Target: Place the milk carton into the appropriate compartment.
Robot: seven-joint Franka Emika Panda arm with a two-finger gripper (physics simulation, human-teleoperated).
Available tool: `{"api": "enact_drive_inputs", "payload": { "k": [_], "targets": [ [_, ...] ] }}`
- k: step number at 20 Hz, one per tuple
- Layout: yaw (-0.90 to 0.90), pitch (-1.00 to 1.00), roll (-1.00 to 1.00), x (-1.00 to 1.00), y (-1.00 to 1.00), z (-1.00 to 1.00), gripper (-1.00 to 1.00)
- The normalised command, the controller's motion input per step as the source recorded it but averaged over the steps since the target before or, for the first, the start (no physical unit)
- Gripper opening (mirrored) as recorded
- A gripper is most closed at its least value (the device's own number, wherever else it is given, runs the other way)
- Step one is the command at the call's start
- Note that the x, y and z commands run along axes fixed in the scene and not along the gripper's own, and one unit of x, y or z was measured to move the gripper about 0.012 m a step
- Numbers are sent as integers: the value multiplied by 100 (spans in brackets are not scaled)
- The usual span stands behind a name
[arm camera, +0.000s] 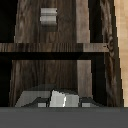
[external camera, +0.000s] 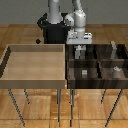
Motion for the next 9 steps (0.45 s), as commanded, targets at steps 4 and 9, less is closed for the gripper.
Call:
{"api": "enact_drive_inputs", "payload": {
  "k": [4, 9],
  "targets": [
    [0, 0, 0, 0, 0, 0, 100],
    [0, 0, 0, 0, 0, 0, 100]
  ]
}}
